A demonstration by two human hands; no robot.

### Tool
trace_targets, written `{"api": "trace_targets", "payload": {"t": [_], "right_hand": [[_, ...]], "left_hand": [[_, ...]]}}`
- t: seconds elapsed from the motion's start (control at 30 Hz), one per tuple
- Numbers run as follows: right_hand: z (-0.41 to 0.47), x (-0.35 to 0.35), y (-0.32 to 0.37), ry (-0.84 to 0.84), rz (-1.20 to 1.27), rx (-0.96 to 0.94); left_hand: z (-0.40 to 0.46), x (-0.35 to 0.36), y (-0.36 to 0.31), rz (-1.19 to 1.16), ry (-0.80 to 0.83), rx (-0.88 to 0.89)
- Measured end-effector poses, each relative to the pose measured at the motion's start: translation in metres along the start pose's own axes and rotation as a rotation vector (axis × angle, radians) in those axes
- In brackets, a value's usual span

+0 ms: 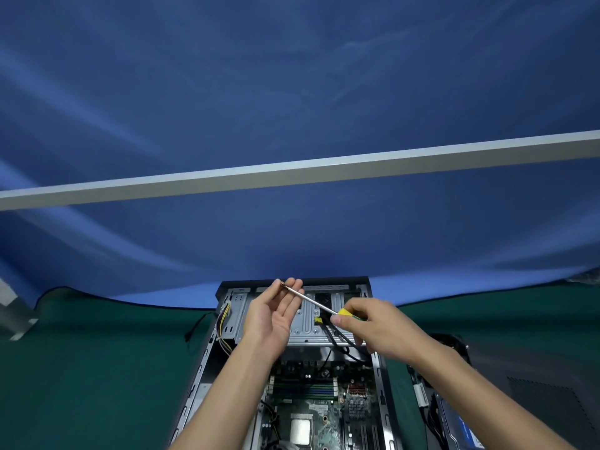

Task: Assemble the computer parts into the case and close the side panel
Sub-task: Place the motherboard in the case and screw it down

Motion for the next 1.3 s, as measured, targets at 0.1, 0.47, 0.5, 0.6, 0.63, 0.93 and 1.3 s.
{"api": "trace_targets", "payload": {"t": [0.1, 0.47, 0.5, 0.6, 0.63, 0.93, 1.3], "right_hand": [[0.003, 0.006, 0.009, 0.054, -0.002, 0.020], [-0.010, 0.037, 0.054, 0.322, 0.482, 0.381], [-0.009, 0.038, 0.058, 0.284, 0.602, 0.389], [-0.005, 0.037, 0.067, 0.068, 0.886, 0.319], [-0.004, 0.036, 0.069, -0.046, 0.911, 0.276], [-0.023, 0.056, 0.080, -0.482, 0.507, 0.147], [-0.044, 0.071, 0.055, -0.536, 0.302, 0.232]], "left_hand": [[0.003, -0.016, -0.004, 0.049, 0.000, 0.017], [0.013, -0.064, -0.016, 0.034, 0.063, -0.110], [0.015, -0.070, -0.019, -0.006, 0.042, -0.119], [0.018, -0.087, -0.023, -0.109, -0.011, -0.148], [0.018, -0.091, -0.023, -0.142, -0.025, -0.163], [0.015, -0.111, 0.000, -0.090, -0.016, -0.378], [0.017, -0.167, -0.019, 0.862, -0.006, -0.109]]}}
Point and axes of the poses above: each hand's wrist, its own z-axis towards the middle knuckle, its own x-axis out of the palm, y = z × x, the point moved 6 cm from there along z, towards the middle knuckle, and after that the axes turned 4 degrees about z, right-handed, at the moved point
